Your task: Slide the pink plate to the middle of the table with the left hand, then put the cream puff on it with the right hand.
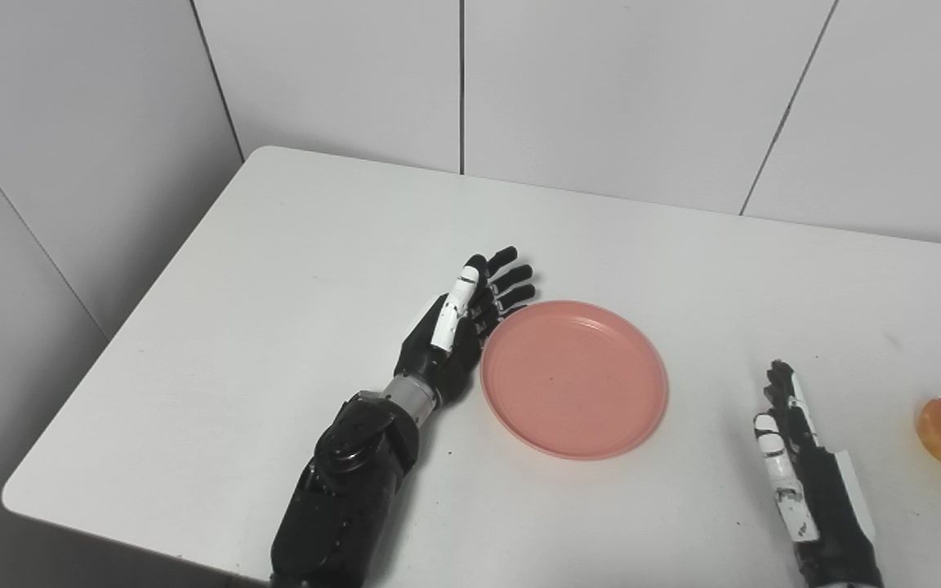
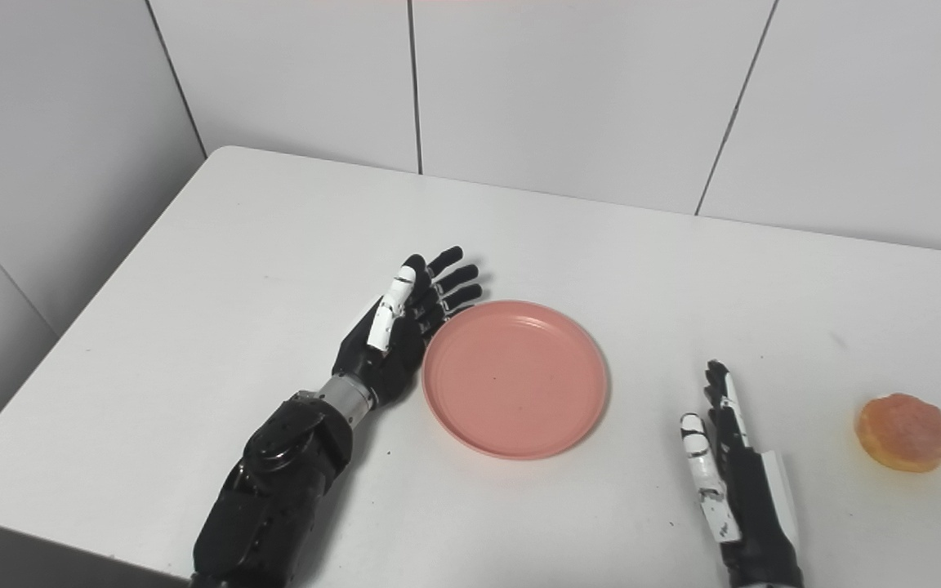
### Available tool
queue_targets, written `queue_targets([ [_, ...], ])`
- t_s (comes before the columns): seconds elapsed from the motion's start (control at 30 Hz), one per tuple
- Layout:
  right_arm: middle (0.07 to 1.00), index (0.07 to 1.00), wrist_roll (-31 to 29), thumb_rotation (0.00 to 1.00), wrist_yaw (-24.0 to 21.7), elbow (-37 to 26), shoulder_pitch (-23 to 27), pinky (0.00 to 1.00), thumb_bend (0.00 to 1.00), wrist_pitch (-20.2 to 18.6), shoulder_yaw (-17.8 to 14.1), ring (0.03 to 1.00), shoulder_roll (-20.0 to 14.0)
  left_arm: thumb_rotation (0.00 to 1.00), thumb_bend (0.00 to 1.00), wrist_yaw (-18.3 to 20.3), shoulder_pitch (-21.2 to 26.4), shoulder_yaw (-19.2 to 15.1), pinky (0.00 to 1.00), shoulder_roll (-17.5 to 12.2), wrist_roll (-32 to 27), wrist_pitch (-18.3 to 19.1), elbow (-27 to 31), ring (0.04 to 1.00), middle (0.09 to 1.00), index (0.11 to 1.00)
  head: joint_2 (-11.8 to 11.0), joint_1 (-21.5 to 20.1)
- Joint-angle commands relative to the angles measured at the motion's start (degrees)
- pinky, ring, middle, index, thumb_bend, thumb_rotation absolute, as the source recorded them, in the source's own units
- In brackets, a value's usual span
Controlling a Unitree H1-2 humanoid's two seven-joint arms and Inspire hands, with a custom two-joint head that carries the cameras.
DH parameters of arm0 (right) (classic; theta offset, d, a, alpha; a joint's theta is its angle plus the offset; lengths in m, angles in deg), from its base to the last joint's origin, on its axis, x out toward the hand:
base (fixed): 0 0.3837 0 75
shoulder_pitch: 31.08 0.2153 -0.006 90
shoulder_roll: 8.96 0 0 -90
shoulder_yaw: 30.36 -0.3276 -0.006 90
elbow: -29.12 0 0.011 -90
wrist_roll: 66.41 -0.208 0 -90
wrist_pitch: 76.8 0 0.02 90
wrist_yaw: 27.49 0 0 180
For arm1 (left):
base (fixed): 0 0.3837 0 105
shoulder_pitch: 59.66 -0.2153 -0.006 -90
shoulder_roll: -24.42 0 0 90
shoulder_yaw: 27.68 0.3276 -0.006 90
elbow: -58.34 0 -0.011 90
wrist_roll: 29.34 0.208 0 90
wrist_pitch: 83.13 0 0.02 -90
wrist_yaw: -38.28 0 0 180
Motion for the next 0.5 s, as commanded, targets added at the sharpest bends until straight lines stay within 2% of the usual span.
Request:
queue_targets([
  [0.0, 1.000, 0.997, 0.0, 1.00, -0.2, -1.7, -0.2, 0.98, 0.25, -1.4, 0.6, 0.997, 0.7, 1.00, 0.40, -0.2, -1.3, 1.0, 0.90, 0.5, 0.8, 3.2, 1.1, 0.894, 0.905, 0.902, 0.0, 0.0],
  [0.23, 1.000, 0.993, 1.8, 1.00, 0.4, -3.3, 0.0, 0.97, 0.27, -4.4, 1.3, 0.990, 1.5, 1.00, 0.41, -0.3, -2.0, 2.4, 0.89, 1.5, 1.0, 5.8, 4.1, 0.900, 0.904, 0.900, 1.6, -4.0],
  [0.47, 1.000, 0.995, 3.5, 1.00, 1.0, -2.9, 0.4, 0.96, 0.30, -3.8, 2.1, 0.990, 1.6, 1.00, 0.40, -0.1, -2.6, 2.6, 0.89, 1.4, 1.3, 6.5, 4.5, 0.895, 0.907, 0.904, 2.3, -7.4],
])
